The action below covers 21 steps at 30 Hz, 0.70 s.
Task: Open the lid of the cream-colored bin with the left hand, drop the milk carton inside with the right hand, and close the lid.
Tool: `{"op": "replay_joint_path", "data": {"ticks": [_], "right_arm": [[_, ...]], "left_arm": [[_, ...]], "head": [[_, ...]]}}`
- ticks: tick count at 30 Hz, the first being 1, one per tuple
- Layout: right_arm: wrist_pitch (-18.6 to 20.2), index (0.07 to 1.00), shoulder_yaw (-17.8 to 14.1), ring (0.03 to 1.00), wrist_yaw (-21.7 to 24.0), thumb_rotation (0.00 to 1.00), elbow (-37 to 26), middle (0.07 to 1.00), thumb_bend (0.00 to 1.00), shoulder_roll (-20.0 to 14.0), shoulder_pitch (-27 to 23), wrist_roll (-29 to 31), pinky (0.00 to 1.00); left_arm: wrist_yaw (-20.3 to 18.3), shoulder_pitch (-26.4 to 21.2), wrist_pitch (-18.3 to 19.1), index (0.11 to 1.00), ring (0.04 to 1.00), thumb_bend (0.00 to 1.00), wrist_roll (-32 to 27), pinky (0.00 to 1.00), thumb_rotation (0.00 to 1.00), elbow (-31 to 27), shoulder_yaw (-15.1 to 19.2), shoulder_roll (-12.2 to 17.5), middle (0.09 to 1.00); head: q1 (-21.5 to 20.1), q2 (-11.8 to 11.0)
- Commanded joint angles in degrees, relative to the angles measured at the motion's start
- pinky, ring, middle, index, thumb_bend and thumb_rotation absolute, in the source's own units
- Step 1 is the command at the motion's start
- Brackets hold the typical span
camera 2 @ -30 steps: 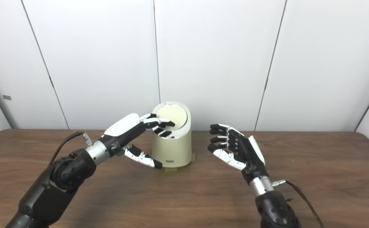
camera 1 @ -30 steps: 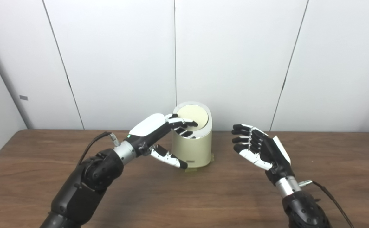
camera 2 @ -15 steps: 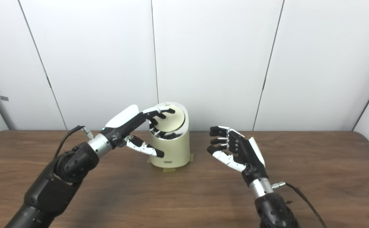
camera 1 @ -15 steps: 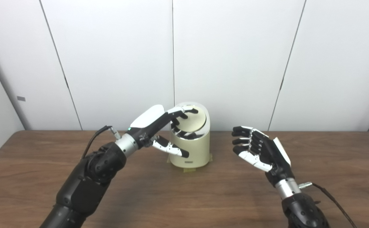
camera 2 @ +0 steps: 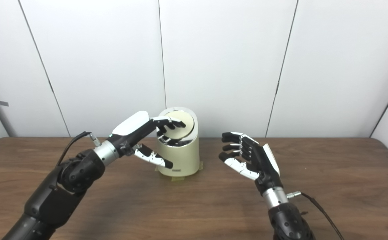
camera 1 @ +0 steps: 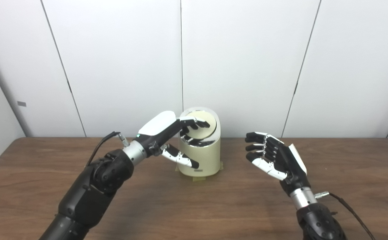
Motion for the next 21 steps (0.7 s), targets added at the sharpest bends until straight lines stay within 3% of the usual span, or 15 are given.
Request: {"op": "replay_joint_path", "data": {"ticks": [1, 11, 21], "right_arm": [[-2.53, 0.695, -0.33, 0.653, -0.84, 0.48, -2.06, 0.717, 0.55, -0.37, -1.94, 0.09, 0.54], [-2.56, 0.697, -0.43, 0.657, -0.67, 0.47, -1.88, 0.720, 0.55, -0.39, -1.94, 0.78, 0.55], [-2.10, 0.689, -0.42, 0.646, -0.51, 0.46, -2.42, 0.713, 0.53, -0.46, -1.82, 0.97, 0.54]], "left_arm": [[-3.62, 0.58, -0.11, 0.759, 0.725, 0.83, 0.32, 0.79, 0.10, 0.72, -1.54, 1.23, 0.767], [-4.13, 0.56, -1.11, 0.716, 0.698, 0.79, 5.66, 0.92, 0.11, -2.95, -4.71, 3.28, 0.718], [-4.56, 0.67, 1.31, 0.721, 0.686, 0.80, 9.24, 0.92, 0.12, -4.56, -5.62, 3.22, 0.714]], "head": [[-0.04, 0.17], [0.01, 0.69], [0.09, 1.07]]}}
